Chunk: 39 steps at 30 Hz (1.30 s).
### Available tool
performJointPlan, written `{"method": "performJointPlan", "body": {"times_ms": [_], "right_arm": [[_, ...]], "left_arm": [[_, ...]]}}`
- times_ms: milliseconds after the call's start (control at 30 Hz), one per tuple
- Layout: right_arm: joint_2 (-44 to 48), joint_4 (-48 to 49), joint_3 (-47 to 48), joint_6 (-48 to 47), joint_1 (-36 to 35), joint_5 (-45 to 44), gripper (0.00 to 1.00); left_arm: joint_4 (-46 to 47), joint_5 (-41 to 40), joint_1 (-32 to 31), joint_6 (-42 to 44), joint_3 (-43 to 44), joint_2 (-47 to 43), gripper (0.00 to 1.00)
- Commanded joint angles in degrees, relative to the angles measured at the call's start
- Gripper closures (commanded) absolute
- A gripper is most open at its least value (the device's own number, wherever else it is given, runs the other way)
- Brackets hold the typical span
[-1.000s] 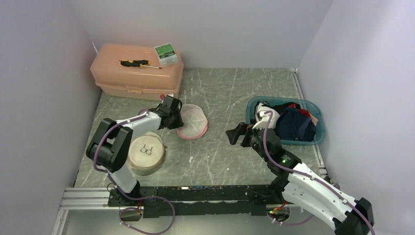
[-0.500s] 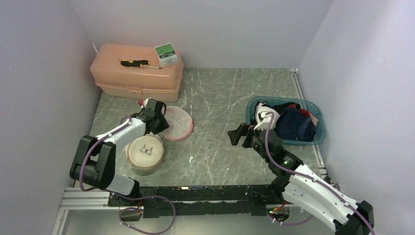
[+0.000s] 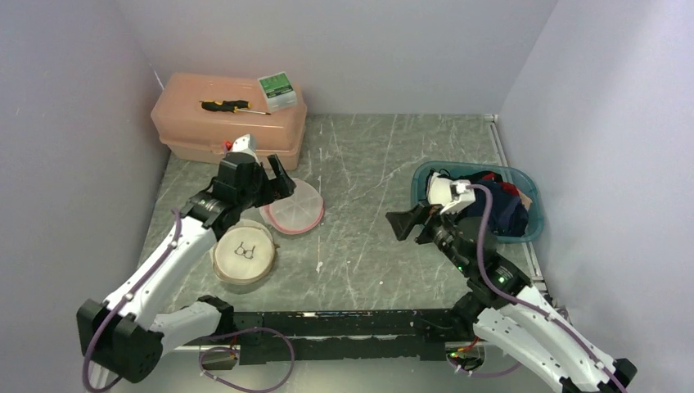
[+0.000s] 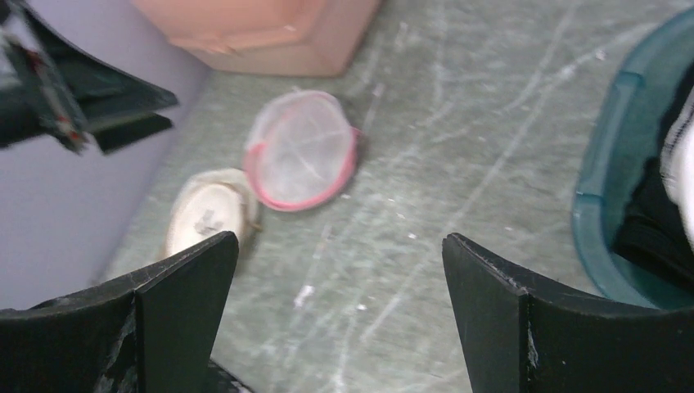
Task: Unzip the laundry bag and remove the bra
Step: Move the laundry bag to the center of the board, then reset both arms
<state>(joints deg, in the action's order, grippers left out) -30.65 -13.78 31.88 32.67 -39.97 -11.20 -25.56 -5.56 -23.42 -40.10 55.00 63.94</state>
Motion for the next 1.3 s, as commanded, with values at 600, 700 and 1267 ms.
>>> {"method": "performJointPlan", "body": {"times_ms": [600, 700, 1267], "right_arm": [[12.85, 4.19, 2.85, -4.26, -0.21, -4.09, 0.00], [8.65, 0.69, 5.00, -4.17, -0.27, -4.36, 0.00], [3.59, -1.45, 10.28, -0.58, -0.26, -20.64, 0.00]], "left_arm": [[-15.03, -11.53, -0.49, 11.29, -1.55, -21.82, 0.05], [-16.39, -11.25, -0.49, 11.40, -0.42, -19.58, 0.05], [-6.58, -23.71, -0.49, 12.20, -4.47, -15.14, 0.05]]}}
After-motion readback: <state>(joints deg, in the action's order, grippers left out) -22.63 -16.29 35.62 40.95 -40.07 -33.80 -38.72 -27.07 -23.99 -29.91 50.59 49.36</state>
